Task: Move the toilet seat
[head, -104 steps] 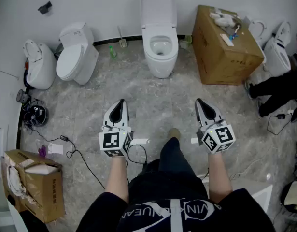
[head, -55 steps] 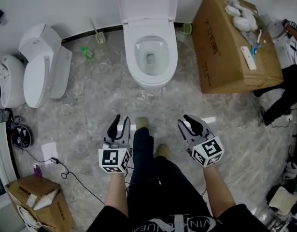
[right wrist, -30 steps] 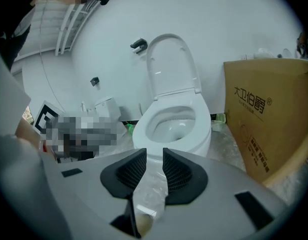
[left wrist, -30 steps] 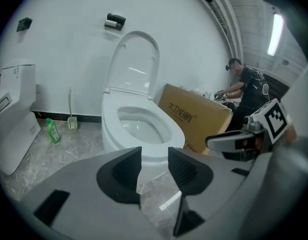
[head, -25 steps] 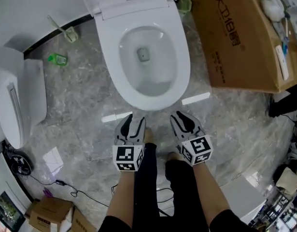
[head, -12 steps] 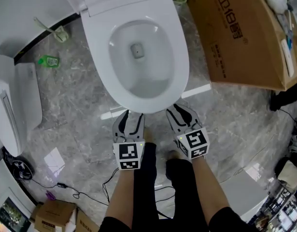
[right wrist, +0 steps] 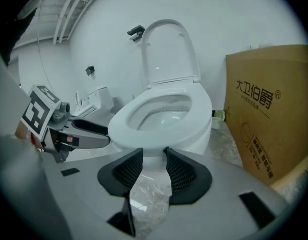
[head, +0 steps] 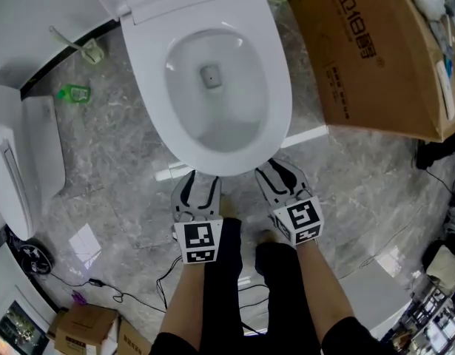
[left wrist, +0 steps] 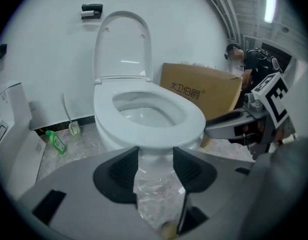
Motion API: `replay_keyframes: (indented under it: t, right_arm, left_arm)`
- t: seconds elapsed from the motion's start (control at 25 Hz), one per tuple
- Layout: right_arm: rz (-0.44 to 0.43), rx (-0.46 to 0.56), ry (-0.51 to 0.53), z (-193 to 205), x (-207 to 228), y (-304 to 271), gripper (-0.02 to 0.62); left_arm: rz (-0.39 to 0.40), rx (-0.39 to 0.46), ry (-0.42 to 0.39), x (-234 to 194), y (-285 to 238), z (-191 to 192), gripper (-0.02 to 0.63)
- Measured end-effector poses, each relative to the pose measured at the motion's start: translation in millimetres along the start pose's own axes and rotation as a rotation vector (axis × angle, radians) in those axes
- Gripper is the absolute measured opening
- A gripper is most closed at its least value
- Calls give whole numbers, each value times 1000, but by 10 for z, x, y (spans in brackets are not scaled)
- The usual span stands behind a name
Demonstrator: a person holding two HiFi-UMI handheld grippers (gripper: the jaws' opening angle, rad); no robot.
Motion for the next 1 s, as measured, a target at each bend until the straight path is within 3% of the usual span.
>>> replay_keyframes:
  t: [0.44,1.0]
  right_arm:
    - [-6,37,-49,-91,-53,121,144]
    - [18,121,-69,-835,-245,617,141]
  left_arm:
    - [34,87,89,-17,137,-49,212]
    - [91,187,151,-113,678,-701,212]
Point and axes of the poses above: the fingertips, and each gripper's own axes: y backward along the fingers, x to its right, z out of its underside, the point moved 10 cm from there along y, backward along the fingers, and after that the axes turned 1 degree about -y, right-handed, at the moved point
